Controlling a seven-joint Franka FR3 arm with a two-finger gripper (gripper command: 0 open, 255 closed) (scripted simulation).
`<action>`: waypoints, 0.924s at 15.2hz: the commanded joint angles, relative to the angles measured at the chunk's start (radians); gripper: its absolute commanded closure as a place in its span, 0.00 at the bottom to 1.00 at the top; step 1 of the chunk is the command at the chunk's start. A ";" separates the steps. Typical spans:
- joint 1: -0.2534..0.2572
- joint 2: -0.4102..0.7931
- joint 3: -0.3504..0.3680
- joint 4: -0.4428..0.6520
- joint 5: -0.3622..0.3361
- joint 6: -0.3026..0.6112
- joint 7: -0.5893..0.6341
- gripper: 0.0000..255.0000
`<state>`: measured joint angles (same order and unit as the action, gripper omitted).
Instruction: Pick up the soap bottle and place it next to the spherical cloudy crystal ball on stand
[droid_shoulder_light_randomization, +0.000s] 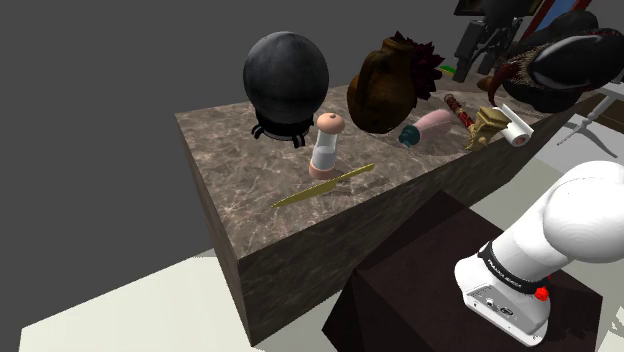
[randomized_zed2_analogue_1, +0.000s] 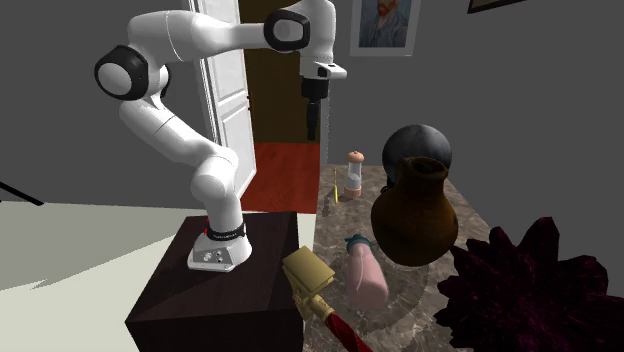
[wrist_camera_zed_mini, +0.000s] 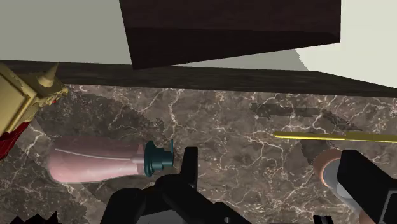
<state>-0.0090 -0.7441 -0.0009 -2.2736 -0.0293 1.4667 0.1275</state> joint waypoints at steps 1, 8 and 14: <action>0.000 0.000 0.000 0.000 0.000 0.000 0.000 0.00; -0.042 -0.017 -0.034 -0.237 -0.056 0.288 0.009 0.00; -0.089 0.045 -0.070 -0.388 -0.113 0.561 0.025 0.00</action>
<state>-0.0888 -0.7099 -0.0642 -2.6407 -0.1320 1.9821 0.1498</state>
